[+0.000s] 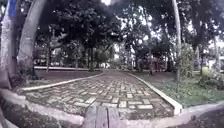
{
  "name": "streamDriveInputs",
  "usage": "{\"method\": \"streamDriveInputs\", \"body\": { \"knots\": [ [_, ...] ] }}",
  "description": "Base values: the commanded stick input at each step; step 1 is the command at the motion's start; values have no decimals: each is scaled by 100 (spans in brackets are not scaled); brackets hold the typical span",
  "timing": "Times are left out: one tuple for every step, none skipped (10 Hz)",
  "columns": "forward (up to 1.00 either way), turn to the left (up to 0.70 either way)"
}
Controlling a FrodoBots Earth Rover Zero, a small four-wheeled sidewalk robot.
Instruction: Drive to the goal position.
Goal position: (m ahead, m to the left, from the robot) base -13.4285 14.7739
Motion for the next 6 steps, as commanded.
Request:
{"method": "streamDriveInputs", "body": {
  "knots": [
    [0, 0],
    [-45, 0],
    [-45, 0],
    [-45, 0],
    [-45, 0],
    [-45, 0]
  ]
}}
